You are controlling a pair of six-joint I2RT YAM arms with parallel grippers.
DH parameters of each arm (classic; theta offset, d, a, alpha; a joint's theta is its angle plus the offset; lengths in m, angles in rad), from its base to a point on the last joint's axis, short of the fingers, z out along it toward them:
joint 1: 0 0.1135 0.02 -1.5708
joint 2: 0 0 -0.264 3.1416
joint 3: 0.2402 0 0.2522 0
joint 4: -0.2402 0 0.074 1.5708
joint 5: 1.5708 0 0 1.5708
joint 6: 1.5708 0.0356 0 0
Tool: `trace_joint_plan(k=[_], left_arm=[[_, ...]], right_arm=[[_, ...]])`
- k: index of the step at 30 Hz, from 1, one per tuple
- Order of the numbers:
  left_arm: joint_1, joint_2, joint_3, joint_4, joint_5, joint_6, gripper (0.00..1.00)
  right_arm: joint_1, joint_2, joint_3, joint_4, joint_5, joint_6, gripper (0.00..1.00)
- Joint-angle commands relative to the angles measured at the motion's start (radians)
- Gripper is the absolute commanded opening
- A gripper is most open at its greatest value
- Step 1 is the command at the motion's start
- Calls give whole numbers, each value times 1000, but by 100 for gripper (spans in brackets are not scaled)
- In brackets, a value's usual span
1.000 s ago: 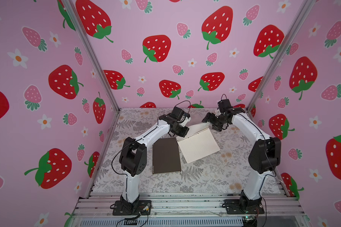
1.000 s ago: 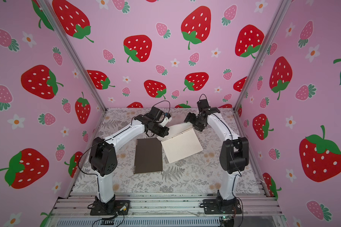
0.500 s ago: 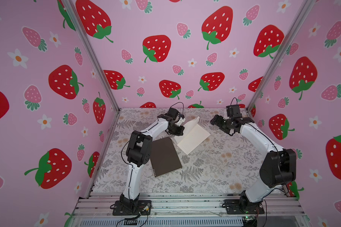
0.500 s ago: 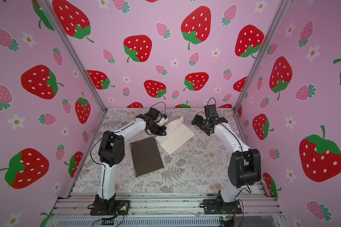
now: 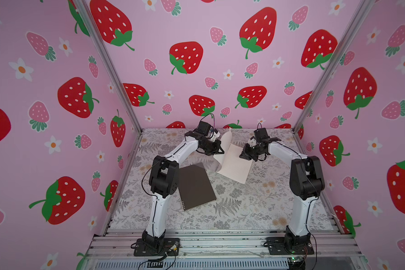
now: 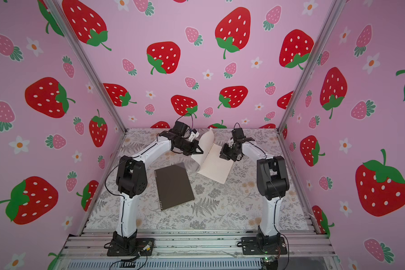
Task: Tear off pages from different notebooks
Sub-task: Open the notebook at the center of the board.
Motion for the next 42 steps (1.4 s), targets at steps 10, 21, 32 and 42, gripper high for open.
trace_joint_plan(k=[10,21,32,42], left_arm=[[32,-66,-103,-142,-193,49,0],[91,-93,-192,-254,-553,155,75],[83,-224,-149,-172,-188,95,92],[3,-112,-250,-88,93,0,99]], right_arm=[[2,139,62,-244,51,-40,3],[2,148,30,-244,47,-46,3],[3,131,32,-217,7,-60,4],[20,66,73,-181,38,-82,5]])
